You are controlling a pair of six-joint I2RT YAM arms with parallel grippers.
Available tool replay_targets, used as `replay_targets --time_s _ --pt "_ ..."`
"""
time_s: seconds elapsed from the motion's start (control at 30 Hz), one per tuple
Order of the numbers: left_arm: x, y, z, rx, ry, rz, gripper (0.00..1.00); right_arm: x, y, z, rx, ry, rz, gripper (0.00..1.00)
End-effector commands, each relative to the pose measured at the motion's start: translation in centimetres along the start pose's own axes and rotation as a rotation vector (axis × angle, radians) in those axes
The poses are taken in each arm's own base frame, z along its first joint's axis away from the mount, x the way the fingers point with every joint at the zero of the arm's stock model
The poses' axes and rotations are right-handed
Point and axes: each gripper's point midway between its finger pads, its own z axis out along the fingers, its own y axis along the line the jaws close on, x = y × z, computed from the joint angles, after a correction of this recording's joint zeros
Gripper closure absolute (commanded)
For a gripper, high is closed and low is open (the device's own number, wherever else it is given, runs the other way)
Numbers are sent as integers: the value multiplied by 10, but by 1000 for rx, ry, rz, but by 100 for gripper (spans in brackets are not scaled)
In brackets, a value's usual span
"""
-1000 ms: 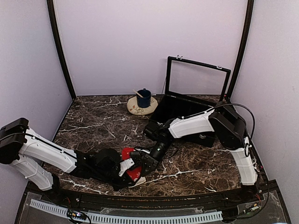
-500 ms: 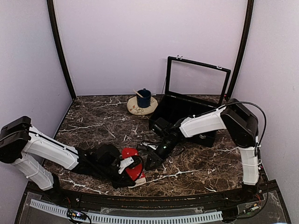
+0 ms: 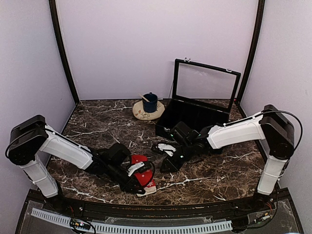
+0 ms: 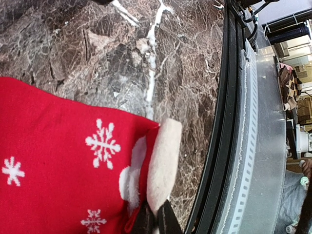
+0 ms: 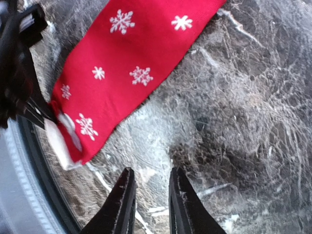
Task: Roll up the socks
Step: Roll the sock at the center of the board.
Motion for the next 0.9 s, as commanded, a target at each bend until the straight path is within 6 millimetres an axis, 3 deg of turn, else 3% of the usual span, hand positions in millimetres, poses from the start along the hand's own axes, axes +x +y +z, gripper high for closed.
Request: replay_targets --time_s 0.0,0.27,0.47,0.77,0.87 --pt "27 11 0 4 107 -83 100 0 4 -3 144 -43 -156 78" --pt "25 12 1 62 138 -111 100 13 36 -4 222 -45 -373 79" --pt "27 11 2 103 160 -132 100 15 58 -3 230 -45 -494 74" --pt "25 15 1 123 170 -147 100 17 88 12 227 -25 -617 70" --pt "27 16 1 136 186 -154 100 16 101 26 220 3 -689 69"
